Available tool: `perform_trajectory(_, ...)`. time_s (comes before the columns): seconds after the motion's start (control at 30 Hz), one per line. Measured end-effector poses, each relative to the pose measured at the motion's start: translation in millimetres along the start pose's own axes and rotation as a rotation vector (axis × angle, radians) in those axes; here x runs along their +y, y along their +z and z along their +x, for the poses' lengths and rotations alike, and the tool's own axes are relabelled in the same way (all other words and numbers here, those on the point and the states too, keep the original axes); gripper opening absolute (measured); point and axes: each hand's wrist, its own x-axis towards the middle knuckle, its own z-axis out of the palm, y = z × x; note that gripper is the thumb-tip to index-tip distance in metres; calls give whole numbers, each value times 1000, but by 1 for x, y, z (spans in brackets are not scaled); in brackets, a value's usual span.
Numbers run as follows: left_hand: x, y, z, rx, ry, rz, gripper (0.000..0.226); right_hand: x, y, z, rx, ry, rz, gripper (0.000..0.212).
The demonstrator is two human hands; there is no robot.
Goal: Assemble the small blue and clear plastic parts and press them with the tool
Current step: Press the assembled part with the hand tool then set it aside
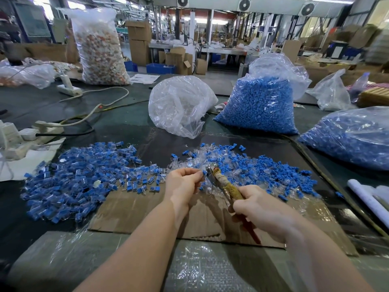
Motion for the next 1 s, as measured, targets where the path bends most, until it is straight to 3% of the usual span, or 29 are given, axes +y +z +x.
perform_trajectory(0.3,3,3,-1,32,-4,-45,10,-5,2,0,-41,-47,10,22)
perform_trajectory(0.6,4,8,-2,93,-19,-87,14,-9,4,-3,-90,-37,39,16)
perform_trajectory(1.0,5,12,-10,68,-21,-84,4,-4,10,-3,53,-142,-153,19)
